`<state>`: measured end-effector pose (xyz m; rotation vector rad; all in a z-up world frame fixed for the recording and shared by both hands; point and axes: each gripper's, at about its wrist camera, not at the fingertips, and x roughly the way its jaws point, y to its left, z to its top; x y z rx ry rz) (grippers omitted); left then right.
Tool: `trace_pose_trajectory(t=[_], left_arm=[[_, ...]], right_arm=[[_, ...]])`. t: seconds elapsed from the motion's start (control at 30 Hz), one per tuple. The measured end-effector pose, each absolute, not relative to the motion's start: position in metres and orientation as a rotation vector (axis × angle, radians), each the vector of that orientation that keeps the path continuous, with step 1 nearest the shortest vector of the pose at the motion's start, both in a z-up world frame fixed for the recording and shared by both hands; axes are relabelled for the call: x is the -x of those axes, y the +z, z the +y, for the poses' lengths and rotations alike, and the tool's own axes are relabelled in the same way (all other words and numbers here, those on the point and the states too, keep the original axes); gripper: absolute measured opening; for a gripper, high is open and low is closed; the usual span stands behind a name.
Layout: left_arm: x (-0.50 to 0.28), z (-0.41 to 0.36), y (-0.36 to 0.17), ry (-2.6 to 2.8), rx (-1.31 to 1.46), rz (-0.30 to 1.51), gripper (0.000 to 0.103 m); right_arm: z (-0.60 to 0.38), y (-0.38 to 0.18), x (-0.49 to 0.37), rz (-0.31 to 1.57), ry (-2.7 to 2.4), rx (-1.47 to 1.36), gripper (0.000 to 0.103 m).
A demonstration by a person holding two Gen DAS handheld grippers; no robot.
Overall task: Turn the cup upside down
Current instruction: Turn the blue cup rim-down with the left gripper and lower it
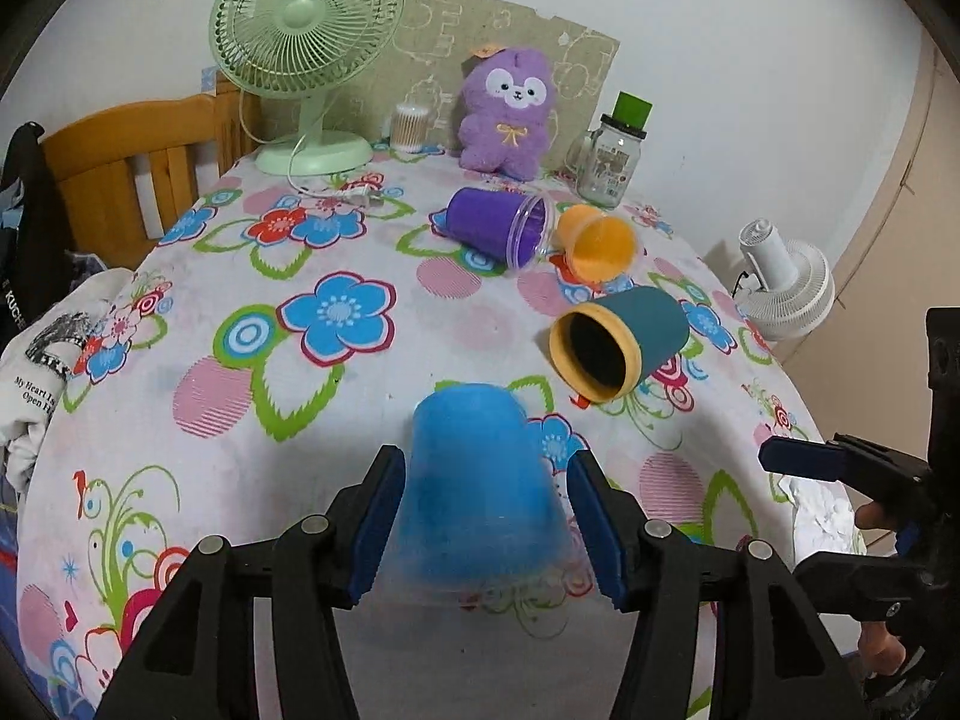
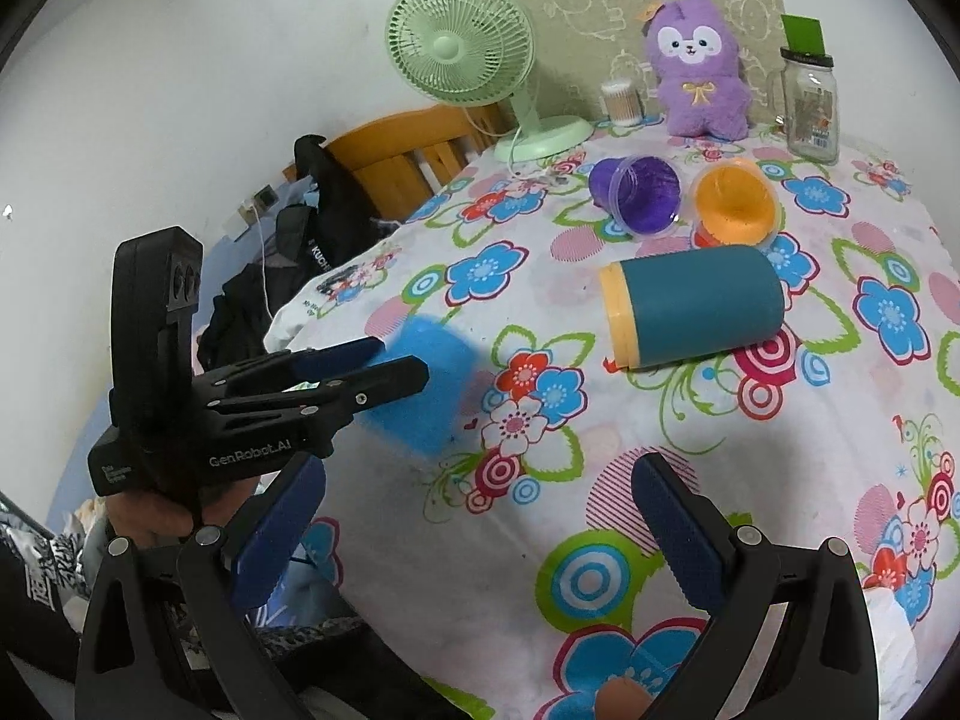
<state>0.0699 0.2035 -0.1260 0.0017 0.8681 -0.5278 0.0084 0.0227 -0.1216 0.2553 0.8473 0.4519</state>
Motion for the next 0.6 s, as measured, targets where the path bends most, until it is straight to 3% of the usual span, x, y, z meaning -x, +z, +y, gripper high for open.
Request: trace_pose_trajectory(t=[0.17,0.2,0.3,0.43,0.5,0.6], left_arm=[[-0.079,0.198,-0.123,-0.55,-0.029,0.913,0.059],[-0.085,0.196,-0.121,-0.569,-0.031,0.935,0.062],[-0.108,0.186,-0.117,-0.603,-0.073,1.053,0.084],[-0.135,0.175,-0.12,-0.622,-0.112,1.191,0.084],[-0.147,0.168,-0.124,-0.578,-0.154,1.23,0.078],[-0.158,0.158,-0.137,-0.568,-0.195,1.296,0.055]], right_arm=[[0.022,-0.124,-0.01,0.856,0.45,-0.262,0.103],[0.021,-0.124,-0.009,0.856,0.45,-0.263,0.103],[0.02,-0.124,-0.007,0.857,0.448,-0.264,0.103],[0.015,-0.126,-0.005,0.853,0.44,-0.281,0.103],[0.013,-0.128,-0.003,0.855,0.436,-0.286,0.103],[0.014,-0.13,-0.004,0.861,0.429,-0.27,0.103]])
